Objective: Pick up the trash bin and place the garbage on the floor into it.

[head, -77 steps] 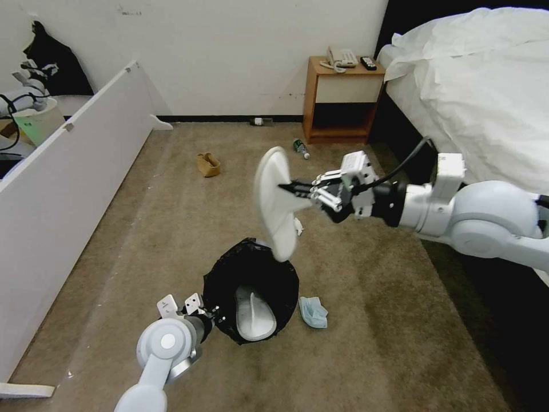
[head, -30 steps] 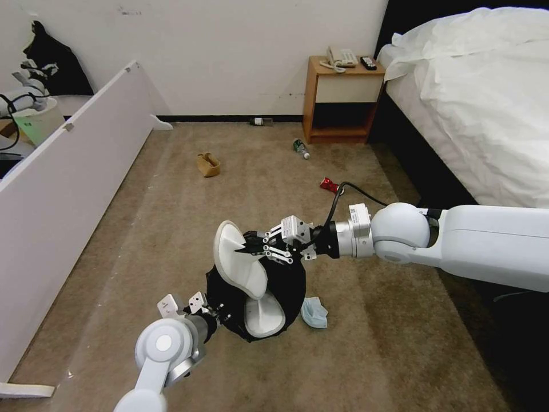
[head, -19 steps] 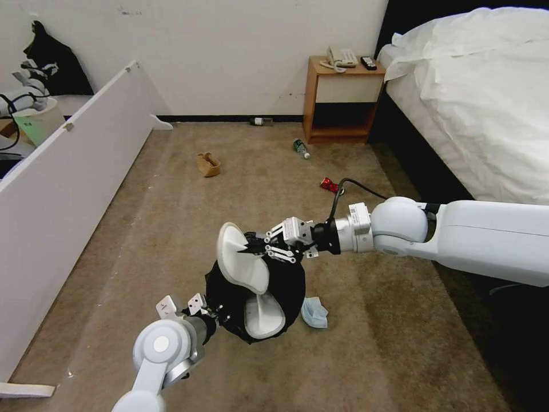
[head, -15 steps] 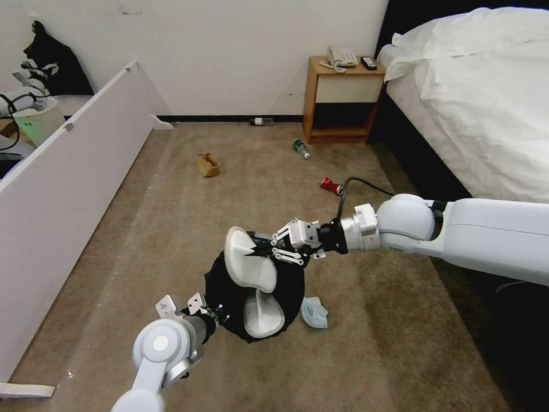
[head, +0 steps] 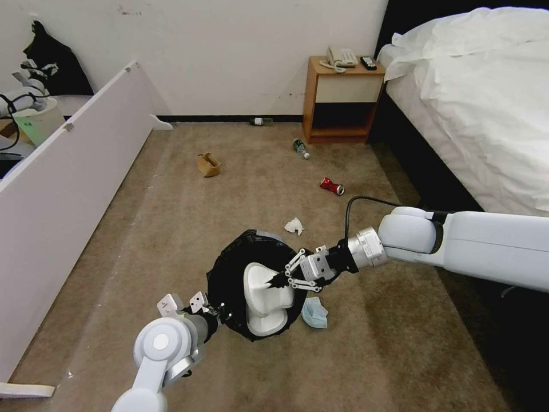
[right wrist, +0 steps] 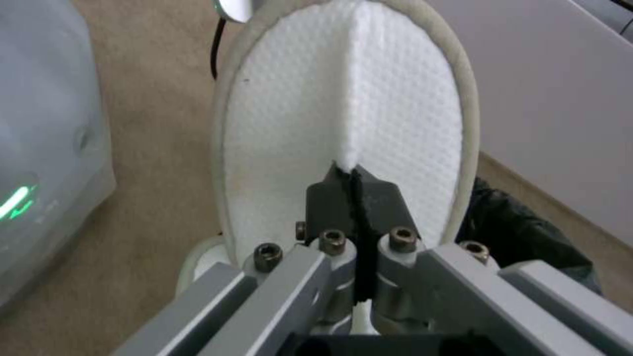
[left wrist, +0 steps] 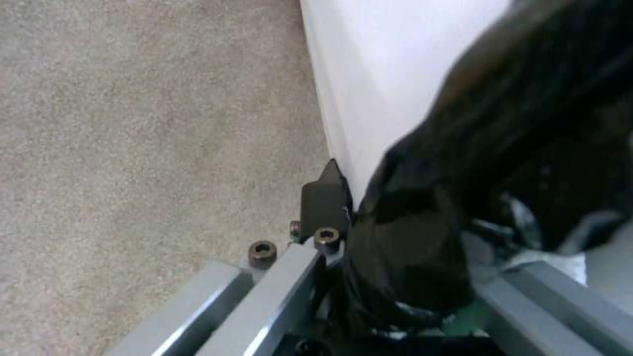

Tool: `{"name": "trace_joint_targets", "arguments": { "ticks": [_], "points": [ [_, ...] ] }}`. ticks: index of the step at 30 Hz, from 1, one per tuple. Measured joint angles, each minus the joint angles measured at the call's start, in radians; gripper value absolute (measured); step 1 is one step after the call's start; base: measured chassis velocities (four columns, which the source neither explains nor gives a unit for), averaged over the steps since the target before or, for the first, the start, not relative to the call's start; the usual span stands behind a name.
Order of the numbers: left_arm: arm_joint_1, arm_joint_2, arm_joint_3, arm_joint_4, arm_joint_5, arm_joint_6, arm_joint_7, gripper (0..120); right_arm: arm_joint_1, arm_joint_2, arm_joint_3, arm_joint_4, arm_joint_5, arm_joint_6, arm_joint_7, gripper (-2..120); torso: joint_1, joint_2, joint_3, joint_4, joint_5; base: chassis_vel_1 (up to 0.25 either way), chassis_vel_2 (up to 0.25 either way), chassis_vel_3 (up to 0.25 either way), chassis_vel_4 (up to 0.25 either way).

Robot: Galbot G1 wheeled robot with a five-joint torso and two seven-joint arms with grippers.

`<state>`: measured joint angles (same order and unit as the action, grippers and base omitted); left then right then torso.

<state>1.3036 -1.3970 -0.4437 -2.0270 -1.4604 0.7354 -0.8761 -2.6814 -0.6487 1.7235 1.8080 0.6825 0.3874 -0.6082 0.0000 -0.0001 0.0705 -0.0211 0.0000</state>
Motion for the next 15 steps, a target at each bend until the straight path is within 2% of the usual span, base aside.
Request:
{"name": "trace_joint_targets", "arguments": {
  "ticks": [15],
  "points": [
    [0.007,0.004,0.005,-0.01,-0.009,0.0,-0.002,0,-0.039,-0.039,0.033,-0.034,-0.01,0.004,0.017,0,0.0,0.0,0.0,0.0,-0.0001,0.0,0.0,0.0,0.0]
  ]
}}
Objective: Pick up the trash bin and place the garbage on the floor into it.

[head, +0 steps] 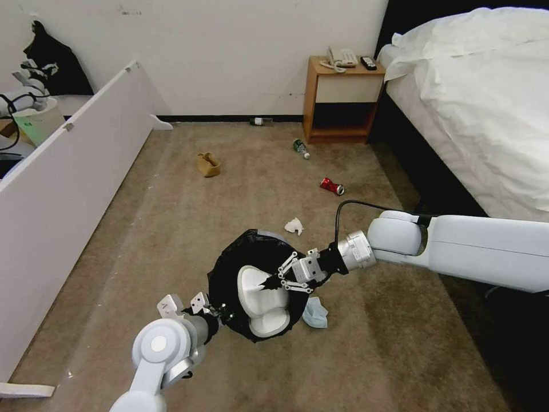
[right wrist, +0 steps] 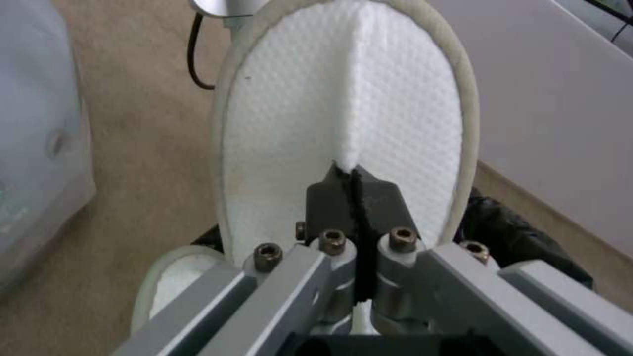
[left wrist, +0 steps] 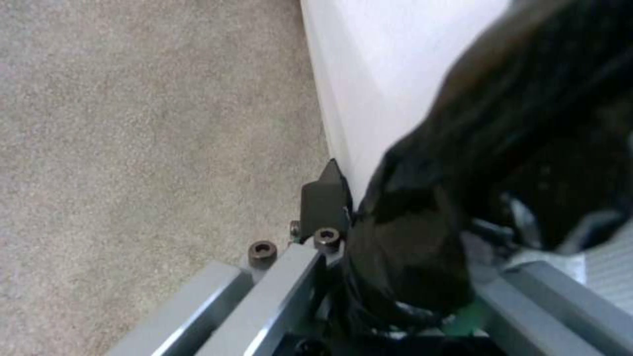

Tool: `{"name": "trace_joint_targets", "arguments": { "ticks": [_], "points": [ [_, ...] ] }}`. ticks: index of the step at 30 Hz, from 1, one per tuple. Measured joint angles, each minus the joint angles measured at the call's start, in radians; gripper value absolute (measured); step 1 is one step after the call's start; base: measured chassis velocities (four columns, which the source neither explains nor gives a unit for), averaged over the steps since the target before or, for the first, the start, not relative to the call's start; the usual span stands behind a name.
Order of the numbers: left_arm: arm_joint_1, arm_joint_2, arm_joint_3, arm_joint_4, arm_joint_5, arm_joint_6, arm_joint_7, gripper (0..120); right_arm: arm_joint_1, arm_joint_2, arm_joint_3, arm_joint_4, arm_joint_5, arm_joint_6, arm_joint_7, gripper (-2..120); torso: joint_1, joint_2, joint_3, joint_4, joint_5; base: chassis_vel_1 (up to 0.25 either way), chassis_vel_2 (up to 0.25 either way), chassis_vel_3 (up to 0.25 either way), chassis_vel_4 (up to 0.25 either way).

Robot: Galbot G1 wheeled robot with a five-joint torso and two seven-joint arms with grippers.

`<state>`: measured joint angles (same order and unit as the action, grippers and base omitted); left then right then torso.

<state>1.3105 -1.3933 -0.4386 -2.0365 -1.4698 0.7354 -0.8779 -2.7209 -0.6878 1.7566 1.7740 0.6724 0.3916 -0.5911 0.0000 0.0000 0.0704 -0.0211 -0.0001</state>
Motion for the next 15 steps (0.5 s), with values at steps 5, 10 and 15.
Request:
{"name": "trace_joint_targets", "arguments": {
  "ticks": [5,10,15],
  "points": [
    [-0.001,-0.003,0.001,0.0,0.0,0.0,0.001,0,-0.004,0.006,-0.002,-0.004,-0.005,0.0,-0.001,13,0.0,0.0,0.0,-0.0002,0.0,0.0,0.0,0.0,0.0],
    [-0.002,-0.002,-0.001,0.0,-0.001,0.0,0.002,0,-0.012,0.008,0.0,-0.016,-0.018,0.0,-0.005,32,0.0,0.0,0.0,-0.0001,0.0,0.0,0.0,0.0,0.0],
    [-0.005,-0.001,-0.004,0.001,-0.004,0.0,0.003,0,-0.012,0.01,0.0,-0.023,-0.02,0.0,-0.012,51,0.0,0.0,0.0,-0.0001,0.0,0.0,0.0,0.0,0.0]
  ]
}}
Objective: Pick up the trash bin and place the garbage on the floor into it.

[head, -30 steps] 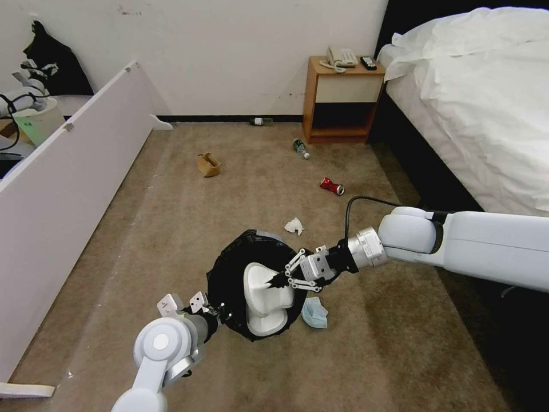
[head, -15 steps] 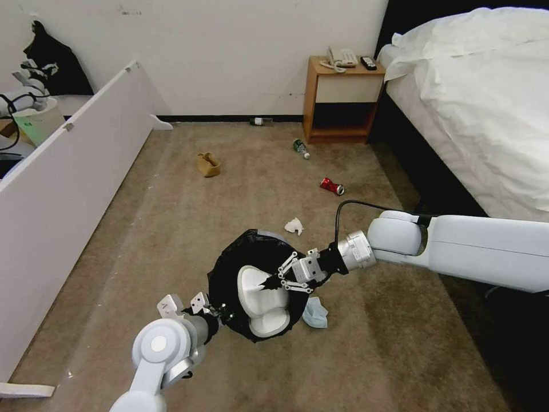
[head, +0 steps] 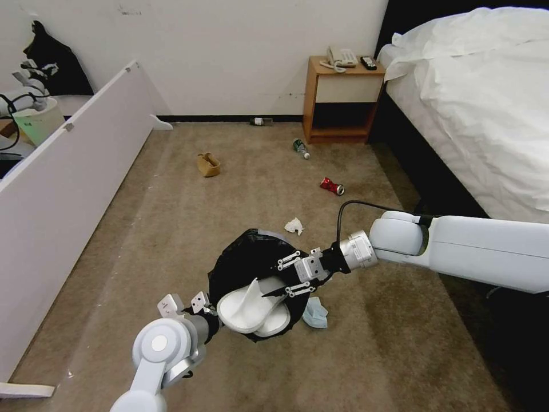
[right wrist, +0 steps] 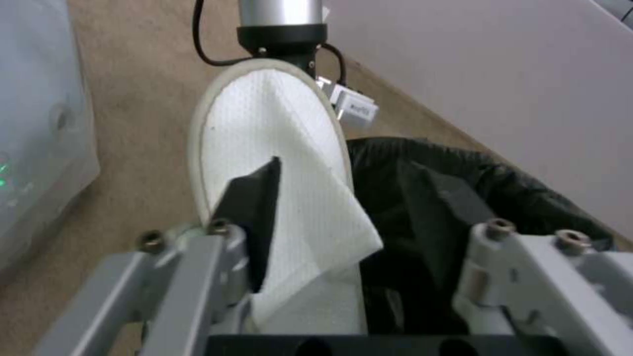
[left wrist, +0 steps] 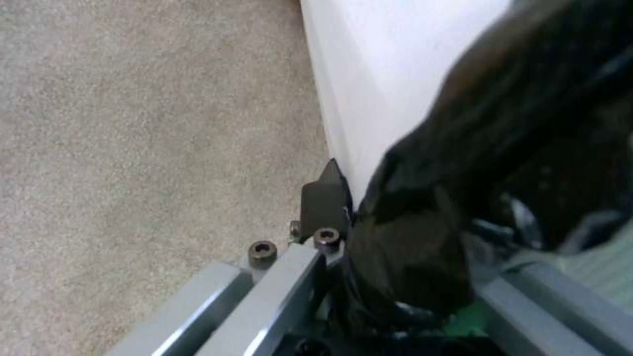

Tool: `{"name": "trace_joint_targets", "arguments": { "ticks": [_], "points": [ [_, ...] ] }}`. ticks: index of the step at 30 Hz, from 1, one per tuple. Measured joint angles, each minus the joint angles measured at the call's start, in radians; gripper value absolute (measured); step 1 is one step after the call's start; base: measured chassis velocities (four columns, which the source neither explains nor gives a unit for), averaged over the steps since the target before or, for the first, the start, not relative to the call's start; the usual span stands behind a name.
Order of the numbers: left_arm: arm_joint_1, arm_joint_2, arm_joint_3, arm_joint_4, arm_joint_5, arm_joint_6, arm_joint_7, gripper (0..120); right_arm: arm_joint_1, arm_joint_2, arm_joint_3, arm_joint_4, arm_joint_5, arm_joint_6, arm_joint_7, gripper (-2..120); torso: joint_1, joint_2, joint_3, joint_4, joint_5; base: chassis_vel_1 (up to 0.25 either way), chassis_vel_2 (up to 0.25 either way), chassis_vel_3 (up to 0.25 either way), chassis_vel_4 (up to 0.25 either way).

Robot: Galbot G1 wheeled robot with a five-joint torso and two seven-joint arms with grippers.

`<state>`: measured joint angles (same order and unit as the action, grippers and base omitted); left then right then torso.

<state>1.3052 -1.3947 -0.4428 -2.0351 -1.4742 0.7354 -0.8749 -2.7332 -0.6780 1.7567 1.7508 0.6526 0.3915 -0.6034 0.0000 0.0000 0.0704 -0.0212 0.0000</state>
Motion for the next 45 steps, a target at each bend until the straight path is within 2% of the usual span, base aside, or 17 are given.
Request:
{"name": "trace_joint_targets", "arguments": {
  "ticks": [1,4,5,7,10,22,25,31,33,34,36,37,40,41,43,44,45],
  "points": [
    [0.0,0.0,0.0,0.0,0.0,0.0,0.0,0,0.0,0.0,0.0,0.0,0.0,0.0,0.0,51,0.0,0.0,0.0,0.0,0.0,0.0,0.0,0.0,0.0],
    [-0.003,-0.001,-0.002,0.0,-0.004,0.0,0.0,0,-0.002,-0.003,0.0,-0.01,-0.004,0.001,-0.003,65,0.0,0.0,0.0,0.0,0.0,0.0,0.0,0.0,0.0],
    [-0.003,-0.001,-0.002,0.0,-0.004,0.0,0.0,0,-0.002,-0.003,0.0,-0.01,-0.004,0.001,-0.003,65,0.0,0.0,0.0,0.0,0.0,0.0,0.0,0.0,0.0],
    [-0.003,0.0,-0.004,0.0,-0.007,0.0,0.0,0,-0.007,-0.009,0.005,-0.022,-0.016,0.005,-0.008,76,0.0,0.0,0.0,0.0,0.0001,0.0,0.0,0.0,0.0],
    [-0.003,0.002,-0.007,0.0,-0.008,0.0,0.0,0,-0.008,-0.011,0.006,-0.024,-0.017,0.006,-0.008,82,0.0,0.0,0.0,0.0001,0.0,0.0,0.0,0.0,0.0],
    [-0.002,-0.004,-0.009,0.0,-0.007,0.0,0.0,0,-0.005,0.004,0.005,-0.012,-0.016,0.006,-0.009,83,0.0,0.0,0.0,0.0001,0.0001,0.0,0.0,0.0,0.0],
    [-0.005,-0.012,-0.011,0.004,-0.017,0.0,-0.026,0,0.008,0.015,0.004,0.005,-0.002,0.003,-0.007,83,0.0,0.0,0.0,0.0,0.0001,0.0,0.0,0.0,0.0],
    [-0.006,-0.017,-0.019,0.012,-0.014,0.0,-0.048,0,0.066,0.078,-0.01,0.044,0.029,-0.001,0.003,83,0.0,0.0,0.0,0.0003,0.0,0.0,0.0,0.0,0.0],
    [-0.002,-0.018,-0.028,0.013,0.002,0.0,-0.077,0,0.12,0.15,-0.038,0.078,0.047,-0.004,0.004,83,0.0,0.0,0.0,-0.0003,0.0001,0.0,0.0,0.0,0.0],
    [-0.002,-0.018,-0.028,0.013,0.002,0.0,-0.077,0,0.12,0.15,-0.038,0.078,0.047,-0.004,0.004,83,0.0,0.0,0.0,-0.0003,0.0001,0.0,0.0,0.0,0.0],
    [0.01,-0.009,-0.034,-0.007,-0.001,0.0,-0.12,0,0.161,0.217,-0.059,0.109,0.057,-0.007,0.003,83,0.0,0.0,0.0,-0.0002,0.0001,0.0,0.0,0.0,0.0],
    [0.01,-0.009,-0.034,-0.007,-0.001,0.0,-0.12,0,0.161,0.217,-0.059,0.109,0.057,-0.007,0.003,83,0.0,0.0,0.0,-0.0002,0.0001,0.0,0.0,0.0,0.0],
    [0.016,0.016,-0.041,-0.01,-0.032,0.0,-0.23,0,0.184,0.278,-0.075,0.136,0.066,-0.009,0.001,83,0.0,0.0,0.0,-0.0001,0.0002,0.0,0.0,0.0,0.0],
    [0.016,0.016,-0.041,-0.01,-0.032,0.0,-0.23,0,0.184,0.278,-0.075,0.136,0.066,-0.009,0.001,83,0.0,0.0,0.0,-0.0001,0.0002,0.0,0.0,0.0,0.0],
    [0.02,0.035,-0.047,-0.019,-0.088,-0.001,-0.293,0,0.191,0.305,-0.081,0.15,0.065,-0.009,-0.002,83,0.0,0.0,0.0,0.0002,0.0001,0.0,0.0,0.0,0.0],
    [0.02,0.035,-0.047,-0.019,-0.088,-0.001,-0.293,0,0.191,0.305,-0.081,0.15,0.065,-0.009,-0.002,83,0.0,0.0,0.0,0.0002,0.0001,0.0,0.0,0.0,0.0],
    [0.023,0.047,-0.051,-0.03,-0.117,-0.001,-0.332,0,0.195,0.323,-0.087,0.162,0.064,-0.01,-0.003,83,0.0,0.0,0.0,0.0001,0.0001,0.0,0.0,0.0,0.0]
  ]
}}
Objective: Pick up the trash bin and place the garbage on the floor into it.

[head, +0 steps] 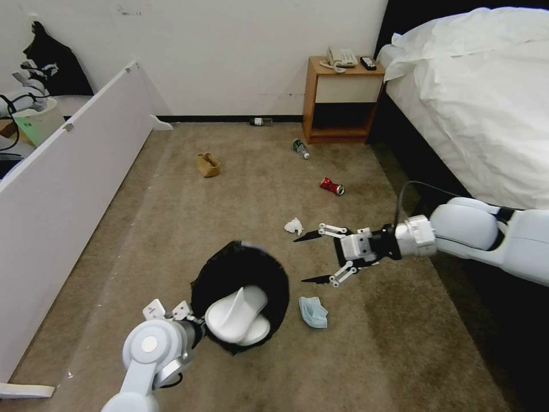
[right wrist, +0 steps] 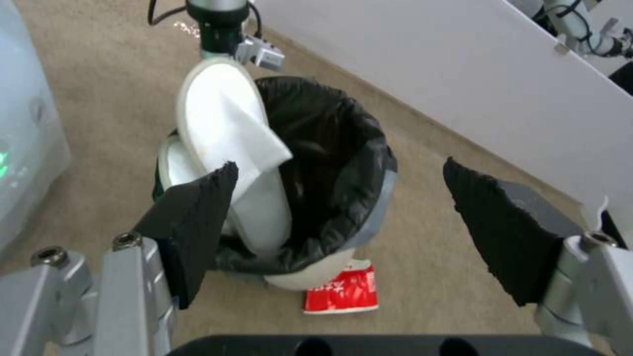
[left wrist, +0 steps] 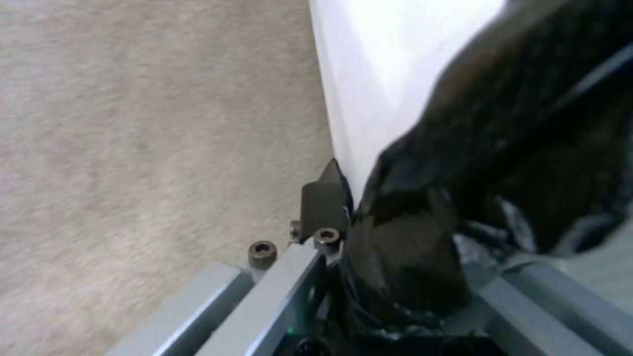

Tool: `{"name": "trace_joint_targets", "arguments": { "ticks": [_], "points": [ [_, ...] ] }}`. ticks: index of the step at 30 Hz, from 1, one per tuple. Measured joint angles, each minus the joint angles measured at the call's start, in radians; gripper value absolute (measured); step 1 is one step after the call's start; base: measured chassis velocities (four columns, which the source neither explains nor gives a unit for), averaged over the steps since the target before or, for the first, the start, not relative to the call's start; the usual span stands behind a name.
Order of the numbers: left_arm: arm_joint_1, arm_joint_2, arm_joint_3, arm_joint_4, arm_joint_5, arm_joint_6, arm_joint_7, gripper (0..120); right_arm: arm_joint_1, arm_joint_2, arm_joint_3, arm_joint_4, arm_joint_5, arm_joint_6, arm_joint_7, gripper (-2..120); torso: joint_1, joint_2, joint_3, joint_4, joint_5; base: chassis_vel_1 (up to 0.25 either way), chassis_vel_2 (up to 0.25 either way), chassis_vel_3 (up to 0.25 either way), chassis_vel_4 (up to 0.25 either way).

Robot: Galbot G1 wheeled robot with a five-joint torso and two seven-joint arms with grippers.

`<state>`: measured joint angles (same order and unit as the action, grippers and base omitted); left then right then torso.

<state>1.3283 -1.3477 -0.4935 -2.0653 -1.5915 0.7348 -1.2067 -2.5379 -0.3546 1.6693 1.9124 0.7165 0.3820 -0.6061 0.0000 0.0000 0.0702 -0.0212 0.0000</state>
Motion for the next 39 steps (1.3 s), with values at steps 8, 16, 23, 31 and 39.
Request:
{"name": "trace_joint_targets", "arguments": {
  "ticks": [8,16,23,31,39],
  "points": [
    [0.015,0.021,-0.012,-0.029,-0.082,-0.002,-0.085,0,0.017,0.06,-0.015,0.036,-0.008,-0.001,-0.002,83,0.0,0.0,0.0,0.0001,0.0,0.0,0.0,0.0,0.0],
    [0.037,0.023,-0.027,-0.098,-0.208,-0.001,-0.129,0,0.046,0.144,-0.056,0.083,-0.016,-0.004,-0.006,83,0.0,0.0,0.0,-0.0001,0.0,0.0,0.0,0.0,0.0],
    [0.041,0.021,-0.039,-0.102,-0.243,-0.001,-0.114,0,0.056,0.185,-0.065,0.104,-0.021,-0.007,-0.006,83,0.0,0.0,0.0,0.0,0.0,0.0,0.0,0.0,0.0],
    [0.055,0.004,-0.065,-0.104,-0.241,0.0,-0.068,0,0.056,0.192,-0.099,0.099,0.024,-0.027,0.017,83,0.0,0.0,0.0,-0.0002,0.0,0.0,0.0,0.0,0.0],
    [0.079,0.002,-0.119,-0.087,-0.222,0.0,-0.022,0,0.043,0.153,-0.125,0.066,0.082,-0.046,0.076,84,0.0,0.0,0.0,0.0003,0.0,0.0,0.0,0.0,0.0]
  ]
}}
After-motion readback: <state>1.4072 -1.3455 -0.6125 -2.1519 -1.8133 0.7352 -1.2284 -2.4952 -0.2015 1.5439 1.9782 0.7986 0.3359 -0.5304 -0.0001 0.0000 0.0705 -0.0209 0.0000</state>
